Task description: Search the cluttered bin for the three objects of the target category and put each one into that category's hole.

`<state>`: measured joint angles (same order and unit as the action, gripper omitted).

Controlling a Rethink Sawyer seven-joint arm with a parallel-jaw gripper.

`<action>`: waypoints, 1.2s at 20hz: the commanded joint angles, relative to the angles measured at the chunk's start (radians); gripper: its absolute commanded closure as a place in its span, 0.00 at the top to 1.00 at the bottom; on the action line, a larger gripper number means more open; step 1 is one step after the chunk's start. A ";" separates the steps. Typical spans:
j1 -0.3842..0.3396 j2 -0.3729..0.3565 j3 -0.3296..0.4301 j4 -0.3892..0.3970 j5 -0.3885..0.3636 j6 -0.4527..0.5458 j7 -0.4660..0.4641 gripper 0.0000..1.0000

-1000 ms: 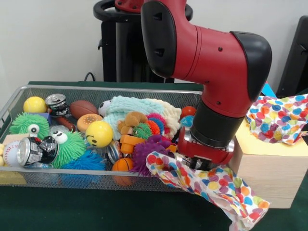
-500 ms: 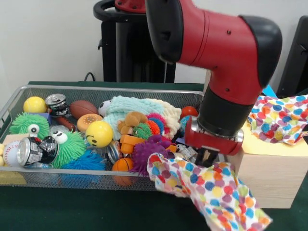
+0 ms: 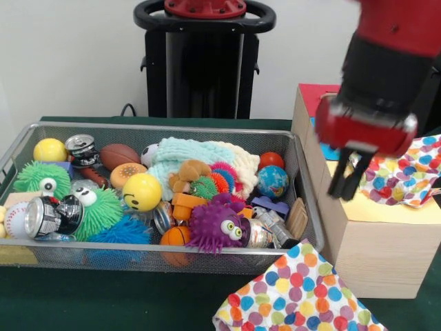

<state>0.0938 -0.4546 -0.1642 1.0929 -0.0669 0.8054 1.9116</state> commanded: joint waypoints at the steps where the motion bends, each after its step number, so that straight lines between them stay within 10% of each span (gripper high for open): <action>1: 0.007 -0.159 0.072 0.128 0.035 0.179 0.008 0.00; 10: -0.018 -0.086 0.119 0.195 0.059 0.039 0.058 0.00; 24: -0.009 0.121 0.071 -0.016 0.005 0.089 0.079 0.00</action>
<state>0.1029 -0.4455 -0.1372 1.0787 -0.0248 0.8442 1.9116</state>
